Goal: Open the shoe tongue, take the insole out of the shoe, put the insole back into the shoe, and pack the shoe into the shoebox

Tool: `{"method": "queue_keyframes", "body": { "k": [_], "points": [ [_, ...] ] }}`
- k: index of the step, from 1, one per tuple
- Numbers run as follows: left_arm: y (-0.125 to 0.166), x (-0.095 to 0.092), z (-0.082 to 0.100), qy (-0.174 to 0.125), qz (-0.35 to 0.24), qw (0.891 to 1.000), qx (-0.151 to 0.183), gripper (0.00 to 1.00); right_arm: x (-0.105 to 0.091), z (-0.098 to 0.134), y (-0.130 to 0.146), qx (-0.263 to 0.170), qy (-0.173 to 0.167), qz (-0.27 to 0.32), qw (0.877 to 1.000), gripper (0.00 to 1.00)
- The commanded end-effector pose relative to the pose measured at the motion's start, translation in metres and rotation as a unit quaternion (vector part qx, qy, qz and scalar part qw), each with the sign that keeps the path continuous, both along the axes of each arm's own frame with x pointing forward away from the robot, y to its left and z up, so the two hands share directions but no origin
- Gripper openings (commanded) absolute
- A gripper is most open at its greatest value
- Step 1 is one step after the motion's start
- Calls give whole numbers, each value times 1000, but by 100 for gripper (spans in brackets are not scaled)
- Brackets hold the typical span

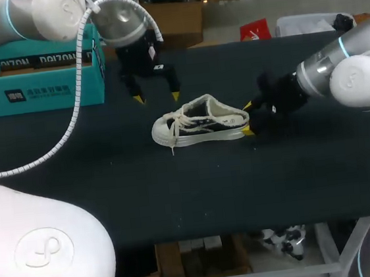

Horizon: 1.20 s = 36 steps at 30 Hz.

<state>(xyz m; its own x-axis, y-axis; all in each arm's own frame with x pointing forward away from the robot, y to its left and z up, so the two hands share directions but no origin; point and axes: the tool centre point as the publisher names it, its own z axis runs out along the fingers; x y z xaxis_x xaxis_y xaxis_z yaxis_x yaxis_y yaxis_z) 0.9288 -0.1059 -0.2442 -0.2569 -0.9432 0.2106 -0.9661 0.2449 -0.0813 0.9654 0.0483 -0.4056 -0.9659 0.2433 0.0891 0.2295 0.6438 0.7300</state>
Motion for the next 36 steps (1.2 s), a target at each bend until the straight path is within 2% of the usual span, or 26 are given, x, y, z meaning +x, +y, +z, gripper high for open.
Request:
{"method": "queue_keyframes", "body": {
  "k": [1, 10, 23, 36],
  "points": [
    [-5, 2, -1, 2, -2, 1000, 3, 100, 10, -9, 4, 15, 15, 21, 1000, 100],
    [-9, 5, -6, 4, -6, 1000, 3, 100, 9, -15, 14, 28, 23, 29, 999, 100],
    [-18, 6, -12, 6, -7, 1000, 5, 100, 2, -27, 22, 53, 16, 28, 998, 100],
    [-29, 7, -20, 4, -2, 1000, 15, 100, 4, -27, 34, 68, 13, 33, 997, 100]
  ]
}}
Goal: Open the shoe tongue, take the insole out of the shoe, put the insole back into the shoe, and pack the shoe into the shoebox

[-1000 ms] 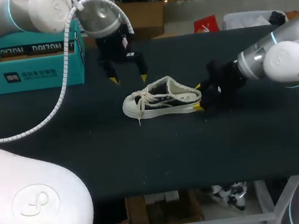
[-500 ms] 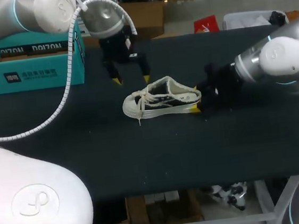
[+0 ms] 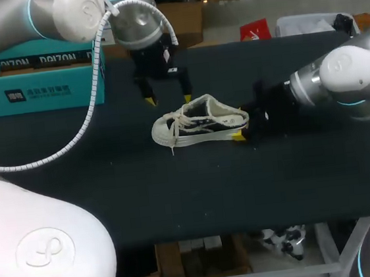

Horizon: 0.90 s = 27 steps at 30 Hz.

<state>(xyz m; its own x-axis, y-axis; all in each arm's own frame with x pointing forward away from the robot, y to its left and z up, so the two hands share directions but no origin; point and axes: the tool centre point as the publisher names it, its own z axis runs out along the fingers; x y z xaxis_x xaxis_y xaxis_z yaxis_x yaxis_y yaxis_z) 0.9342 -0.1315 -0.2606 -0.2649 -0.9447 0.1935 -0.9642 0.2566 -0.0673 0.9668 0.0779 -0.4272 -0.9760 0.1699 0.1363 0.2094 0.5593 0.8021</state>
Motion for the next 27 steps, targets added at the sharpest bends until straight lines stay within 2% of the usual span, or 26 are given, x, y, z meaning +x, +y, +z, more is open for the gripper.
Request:
{"method": "queue_keyframes", "body": {
  "k": [1, 8, 9, 10, 16, 20, 25, 27],
  "points": [
    [-4, 3, -5, 0, 4, 1000, 5, 100, 3, -5, 6, 5, 1, 3, 1000, 100],
    [-7, 6, -9, 5, 15, 1000, 8, 100, 3, -8, 12, 13, -2, 7, 1000, 100],
    [-9, 6, -10, 6, 15, 1000, 8, 100, 3, -10, 11, 16, -4, 6, 1000, 74],
    [-11, 5, -10, 7, 15, 1000, 10, 100, 3, -12, 11, 16, -4, 6, 1000, 0],
    [-30, 5, -7, 12, 14, 999, 30, 100, 1, -18, 10, 17, -9, -8, 1000, 0],
    [-48, 6, -8, -1, 24, 998, 55, 100, 1, -18, 10, 17, -9, -8, 1000, 0],
    [-68, 14, -19, 7, 34, 996, 84, 100, 1, -18, 10, 17, -9, -8, 1000, 0],
    [-73, 18, -25, 5, 41, 994, 96, 96, 1, -18, 10, 17, -9, -8, 1000, 0]
  ]
}}
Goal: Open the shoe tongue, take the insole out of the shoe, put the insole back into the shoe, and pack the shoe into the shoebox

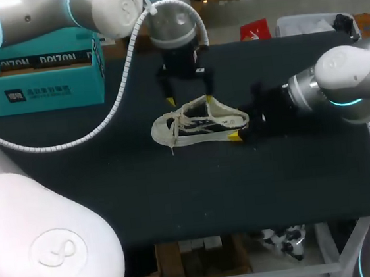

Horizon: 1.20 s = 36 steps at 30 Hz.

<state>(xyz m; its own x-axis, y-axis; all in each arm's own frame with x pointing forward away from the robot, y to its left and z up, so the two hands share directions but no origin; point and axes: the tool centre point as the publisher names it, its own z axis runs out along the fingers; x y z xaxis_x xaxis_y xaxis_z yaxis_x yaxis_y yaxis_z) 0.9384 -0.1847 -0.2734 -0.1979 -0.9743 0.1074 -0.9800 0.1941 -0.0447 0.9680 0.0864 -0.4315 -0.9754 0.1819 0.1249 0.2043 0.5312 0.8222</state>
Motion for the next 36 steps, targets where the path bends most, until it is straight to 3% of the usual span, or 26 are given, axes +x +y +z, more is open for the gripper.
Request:
{"method": "queue_keyframes", "body": {
  "k": [1, 4, 6, 13, 17, 19, 26, 28, 31, 34, 36],
  "points": [
    [-22, 15, -15, 10, 7, 998, 54, 95, -1, -14, 2, 1, 0, 0, 1000, 0],
    [-25, 21, -23, 14, 16, 998, 65, 87, -1, -14, 2, 1, 0, 0, 1000, 0],
    [-26, 25, -27, 17, 21, 997, 71, 75, -1, -14, 2, 1, 0, 0, 1000, 0],
    [-28, 27, -38, 27, 20, 995, 91, 74, -1, -14, 2, 1, 0, 0, 1000, 0],
    [-27, 23, -37, 28, 17, 995, 93, 50, -1, -14, 2, 1, 0, 0, 1000, 0],
    [-27, 19, -36, 25, 12, 995, 97, 43, -1, -14, 2, 1, 0, 0, 1000, 0],
    [-25, 10, -36, 14, 4, 993, 119, 42, -1, -14, 2, 1, 0, 0, 1000, 0],
    [-25, 11, -38, 13, 5, 992, 122, 29, -1, -14, 2, 1, 0, 0, 1000, 0],
    [-22, 11, -40, 13, 7, 992, 125, 0, -1, -14, 2, 1, 0, 0, 1000, 0],
    [-15, 12, -40, 10, 11, 992, 127, 0, -1, -14, 2, 1, 0, 0, 1000, 0],
    [-7, 12, -36, 6, 17, 994, 110, 0, -1, -14, 2, 1, 0, 0, 1000, 0]
  ]
}}
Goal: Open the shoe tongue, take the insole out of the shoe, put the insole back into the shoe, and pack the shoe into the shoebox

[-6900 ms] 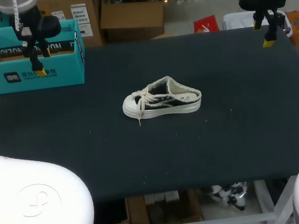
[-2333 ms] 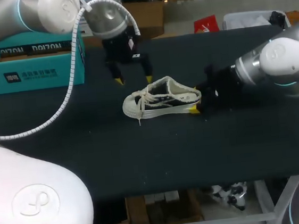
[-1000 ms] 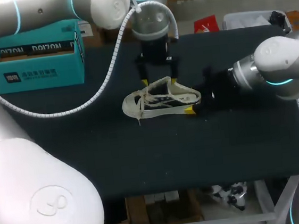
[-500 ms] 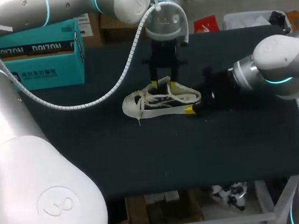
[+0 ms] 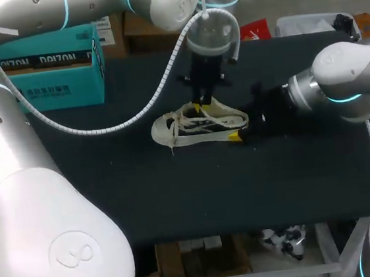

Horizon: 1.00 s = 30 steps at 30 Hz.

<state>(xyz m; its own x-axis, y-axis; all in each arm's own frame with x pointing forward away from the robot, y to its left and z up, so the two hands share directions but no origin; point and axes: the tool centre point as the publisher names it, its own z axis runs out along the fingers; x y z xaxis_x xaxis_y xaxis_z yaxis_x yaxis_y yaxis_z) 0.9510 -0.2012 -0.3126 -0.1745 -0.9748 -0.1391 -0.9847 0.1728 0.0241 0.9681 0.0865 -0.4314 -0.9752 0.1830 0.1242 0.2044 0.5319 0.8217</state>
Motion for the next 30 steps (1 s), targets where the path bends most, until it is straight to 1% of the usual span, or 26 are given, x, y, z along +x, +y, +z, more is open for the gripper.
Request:
{"method": "queue_keyframes", "body": {
  "k": [1, 6, 9, 11, 13, 15, 18, 20, 22, 25, 26, 28, 29, 30],
  "points": [
    [14, -1, 6, -10, 5, 1000, -27, 0, -1, -14, 2, 2, 0, 0, 1000, 0],
    [48, -2, 25, -37, 12, 994, -99, 0, -1, -14, 2, 2, 0, 0, 1000, 0],
    [68, 0, 30, -45, 12, 989, -139, 0, -1, -14, 2, 2, 0, 0, 1000, 0],
    [79, 2, 30, -43, 15, 986, -158, 0, -1, -14, 2, 2, 0, 0, 1000, 0],
    [91, 3, 27, -36, 3, 983, -180, 0, -1, -14, 2, 2, 0, 0, 1000, 0],
    [102, 6, 20, -26, -3, 981, -191, 0, -1, -14, 2, 2, 0, 0, 1000, 0],
    [112, 10, 7, -12, -4, 981, -192, 0, -1, -14, 2, 2, 0, 0, 1000, 0],
    [118, 14, 0, 0, -6, 980, -201, 0, -1, -14, 2, 2, 0, 0, 1000, 0],
    [121, 17, -6, 6, -8, 978, -209, 0, -1, -14, 2, 2, 0, 0, 1000, 0],
    [122, 21, -12, 14, -12, 978, -210, 0, -1, -14, 2, 2, 0, 0, 1000, 0],
    [122, 21, -13, 17, -17, 977, -211, 4, -1, -14, 2, 2, 0, 0, 1000, 0],
    [119, 21, -15, 19, -26, 977, -212, 20, -1, -14, 2, 2, 0, 0, 1000, 0],
    [117, 20, -15, 21, -35, 976, -216, 31, -1, -14, 2, 2, 0, 0, 1000, 0],
    [115, 20, -13, 19, -40, 975, -217, 51, -1, -14, 2, 2, 0, 0, 1000, 0]
  ]
}}
